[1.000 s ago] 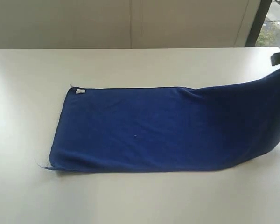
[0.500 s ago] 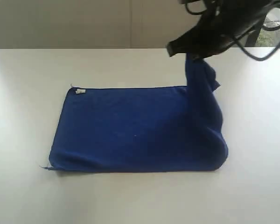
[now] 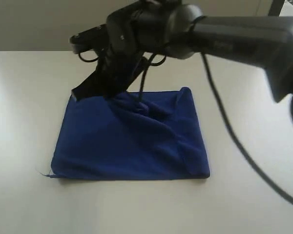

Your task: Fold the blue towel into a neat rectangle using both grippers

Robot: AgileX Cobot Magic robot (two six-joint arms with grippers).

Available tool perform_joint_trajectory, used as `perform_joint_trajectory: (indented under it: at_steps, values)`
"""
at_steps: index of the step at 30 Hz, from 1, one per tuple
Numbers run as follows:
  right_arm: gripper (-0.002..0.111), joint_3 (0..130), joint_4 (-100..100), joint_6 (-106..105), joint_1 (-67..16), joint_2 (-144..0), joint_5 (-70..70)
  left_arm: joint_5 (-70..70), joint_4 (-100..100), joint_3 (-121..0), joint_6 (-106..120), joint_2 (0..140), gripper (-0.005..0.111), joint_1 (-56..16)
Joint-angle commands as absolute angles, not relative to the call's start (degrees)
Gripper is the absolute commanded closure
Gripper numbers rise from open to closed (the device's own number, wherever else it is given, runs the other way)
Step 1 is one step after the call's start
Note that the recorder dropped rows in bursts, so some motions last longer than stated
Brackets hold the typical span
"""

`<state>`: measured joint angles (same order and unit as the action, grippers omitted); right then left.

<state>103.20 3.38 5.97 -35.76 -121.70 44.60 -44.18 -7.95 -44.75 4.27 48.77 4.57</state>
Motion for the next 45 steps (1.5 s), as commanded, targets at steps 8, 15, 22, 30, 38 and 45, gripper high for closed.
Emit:
perform_joint_trajectory:
  at_steps: [8, 15, 22, 30, 38, 45]
  values:
    - [0.108, 114.2, -1.8, 6.2, -39.4, -133.3, 41.2, -44.4, -8.4, -44.4, 4.5, 48.3, 0.107, 4.6]
    - [0.108, 114.9, 0.0, 7.2, -39.1, -133.1, 43.8, -44.4, -8.4, -44.4, 4.5, 48.3, 0.107, 4.6]
    - [0.108, 114.7, 12.7, 13.1, -35.8, -124.2, 53.8, -44.4, -8.4, -44.4, 4.5, 48.3, 0.107, 4.6]
    - [0.108, 112.6, 19.6, 10.8, -28.7, -112.6, 62.8, -44.4, -8.4, -44.4, 4.5, 48.3, 0.107, 4.6]
    - [0.108, 110.7, 17.6, 8.4, -26.3, -104.0, 62.7, -44.4, -8.4, -44.4, 4.5, 48.3, 0.107, 4.6]
    - [0.108, 110.7, 9.8, 6.6, -29.0, -105.5, 58.1, -44.4, -8.4, -44.4, 4.5, 48.3, 0.107, 4.6]
